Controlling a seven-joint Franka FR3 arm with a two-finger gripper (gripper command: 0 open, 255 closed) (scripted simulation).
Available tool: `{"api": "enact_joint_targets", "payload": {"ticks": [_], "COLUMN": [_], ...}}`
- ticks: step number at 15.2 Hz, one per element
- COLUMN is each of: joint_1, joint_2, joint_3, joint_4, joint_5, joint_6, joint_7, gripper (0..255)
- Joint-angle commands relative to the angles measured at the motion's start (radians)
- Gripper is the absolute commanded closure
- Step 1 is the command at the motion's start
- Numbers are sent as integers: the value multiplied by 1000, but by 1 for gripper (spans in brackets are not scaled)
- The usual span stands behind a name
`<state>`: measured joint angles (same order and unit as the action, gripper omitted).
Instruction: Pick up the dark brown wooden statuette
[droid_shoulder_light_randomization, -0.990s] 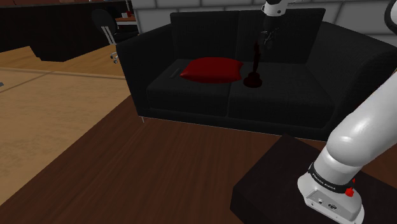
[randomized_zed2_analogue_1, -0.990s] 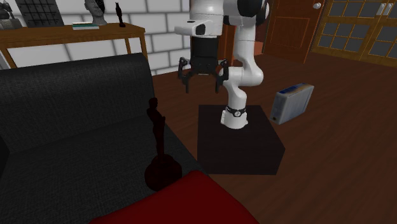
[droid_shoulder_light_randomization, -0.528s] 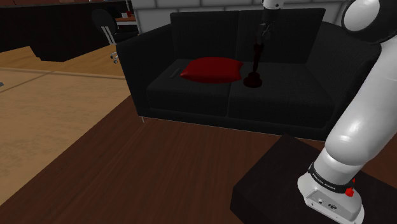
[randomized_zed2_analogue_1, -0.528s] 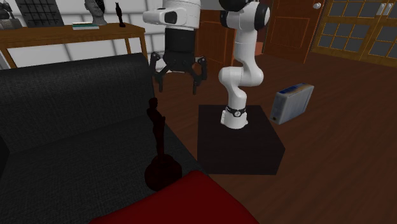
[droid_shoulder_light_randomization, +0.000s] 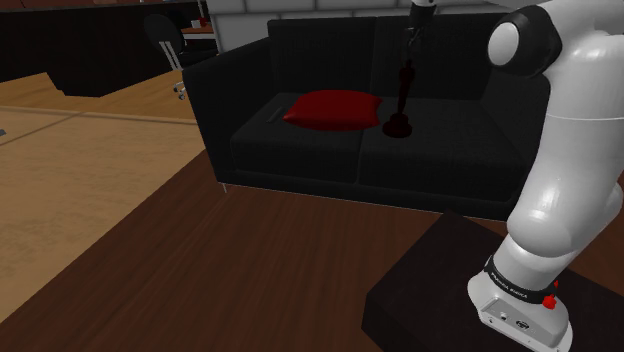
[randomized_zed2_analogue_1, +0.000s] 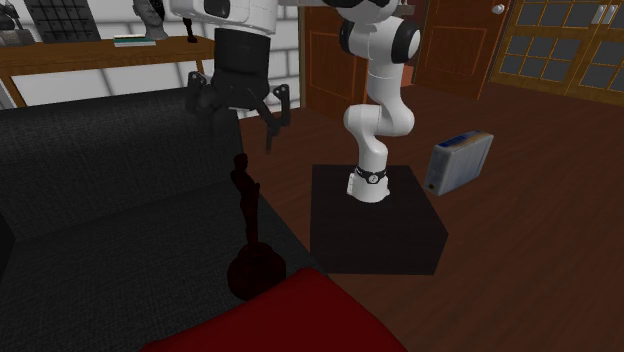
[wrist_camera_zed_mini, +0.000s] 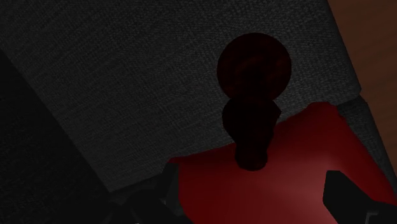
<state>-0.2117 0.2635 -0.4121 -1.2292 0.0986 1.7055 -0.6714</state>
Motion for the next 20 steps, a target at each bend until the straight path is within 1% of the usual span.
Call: {"api": "enact_joint_targets", "payload": {"ticks": [1,5,7,8,17,20], "joint_1": [3,15,15,14,15,8], "joint_2": [-6,-31,-31,-30,-31,-16], "joint_3": [0,2,2,2,2,1], "joint_4": [-31,-128,-128,-128,-128,-66], "joint_5": [-3,-14,-14,-13,-14,-7], "joint_6": [28,101,101,102,101,54], "joint_7": [0,4,4,3,4,1], "gripper": [0,0,0,255,255,255]}}
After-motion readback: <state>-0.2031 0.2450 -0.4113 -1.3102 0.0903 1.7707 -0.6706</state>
